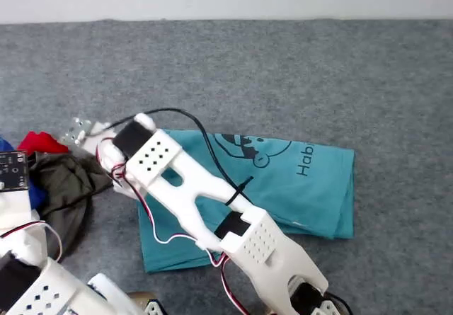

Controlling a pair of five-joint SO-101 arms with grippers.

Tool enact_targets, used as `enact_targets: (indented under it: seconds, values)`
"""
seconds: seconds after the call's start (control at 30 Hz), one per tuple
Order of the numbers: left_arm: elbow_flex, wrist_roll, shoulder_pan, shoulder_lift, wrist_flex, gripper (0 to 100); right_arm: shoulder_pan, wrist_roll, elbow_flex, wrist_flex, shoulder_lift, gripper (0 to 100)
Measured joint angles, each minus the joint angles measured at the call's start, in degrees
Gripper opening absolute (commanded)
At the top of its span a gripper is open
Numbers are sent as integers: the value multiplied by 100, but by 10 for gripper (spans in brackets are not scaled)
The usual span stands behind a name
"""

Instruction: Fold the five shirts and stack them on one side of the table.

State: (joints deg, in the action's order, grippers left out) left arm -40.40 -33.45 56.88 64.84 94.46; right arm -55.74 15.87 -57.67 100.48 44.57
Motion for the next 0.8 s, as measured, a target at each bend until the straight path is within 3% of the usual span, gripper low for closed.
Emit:
enact_targets:
  seconds: [0.47,0.7,0.8]
  values:
    - [0,0,0,0,-237,15,246,0,-325,0,0,20]
    - [0,-18,0,0,-237,15,246,0,791,0,-141,235]
    - [0,-18,0,0,-237,15,246,0,1143,0,-651,230]
